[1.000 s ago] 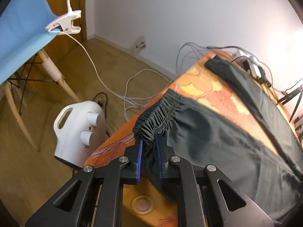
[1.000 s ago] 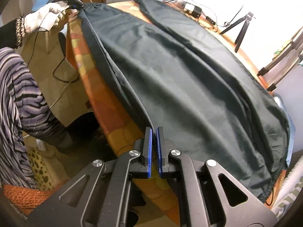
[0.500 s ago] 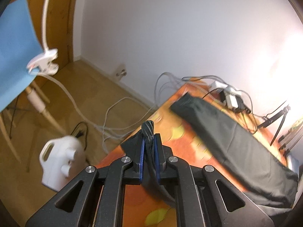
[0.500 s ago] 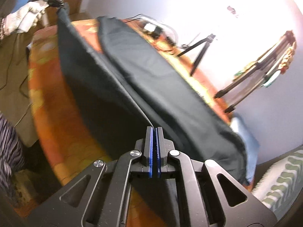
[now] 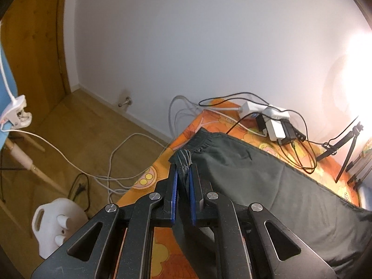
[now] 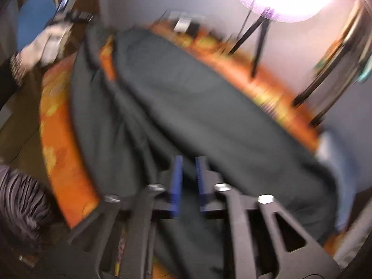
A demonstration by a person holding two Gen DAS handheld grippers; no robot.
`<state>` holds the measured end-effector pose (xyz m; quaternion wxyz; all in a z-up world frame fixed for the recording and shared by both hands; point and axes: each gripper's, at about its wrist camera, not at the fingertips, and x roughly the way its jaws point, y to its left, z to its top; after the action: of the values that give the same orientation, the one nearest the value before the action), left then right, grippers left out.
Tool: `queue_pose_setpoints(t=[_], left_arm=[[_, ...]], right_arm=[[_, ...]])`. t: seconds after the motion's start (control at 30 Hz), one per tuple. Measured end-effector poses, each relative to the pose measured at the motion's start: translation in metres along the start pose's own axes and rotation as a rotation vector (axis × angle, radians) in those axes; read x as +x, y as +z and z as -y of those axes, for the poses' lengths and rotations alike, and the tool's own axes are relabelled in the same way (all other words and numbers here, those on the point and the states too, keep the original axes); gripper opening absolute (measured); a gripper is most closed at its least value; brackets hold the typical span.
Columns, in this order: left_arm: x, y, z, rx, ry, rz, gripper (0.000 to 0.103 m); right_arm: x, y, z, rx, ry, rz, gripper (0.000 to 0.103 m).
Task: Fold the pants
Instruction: 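Lift the waistband with both grippers and carry it over toward the leg cuffs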
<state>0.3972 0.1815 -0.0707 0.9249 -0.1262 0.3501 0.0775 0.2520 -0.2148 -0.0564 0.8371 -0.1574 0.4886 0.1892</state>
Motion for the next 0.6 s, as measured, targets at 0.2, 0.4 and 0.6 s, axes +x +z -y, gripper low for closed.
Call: queue_pose_setpoints(t=[0.2,0.4,0.6], left_arm=[[0.01,-0.007,-0.007,-0.013,0.01,-0.019,0.008],[0.003,-0.012,-0.012,-0.029,0.018,-0.014,0.008],[-0.009,-0.006,-0.013,-0.035,0.014,0.005,0.008]], right_arm=[[0.033,-0.039,-0.031,-0.063,0.059,-0.107,0.052],[0.048,-0.045,-0.028,-0.017,0.055,-0.141,0.004],[0.011,-0.038,-0.028,-0.054,-0.012,-0.061,0.003]])
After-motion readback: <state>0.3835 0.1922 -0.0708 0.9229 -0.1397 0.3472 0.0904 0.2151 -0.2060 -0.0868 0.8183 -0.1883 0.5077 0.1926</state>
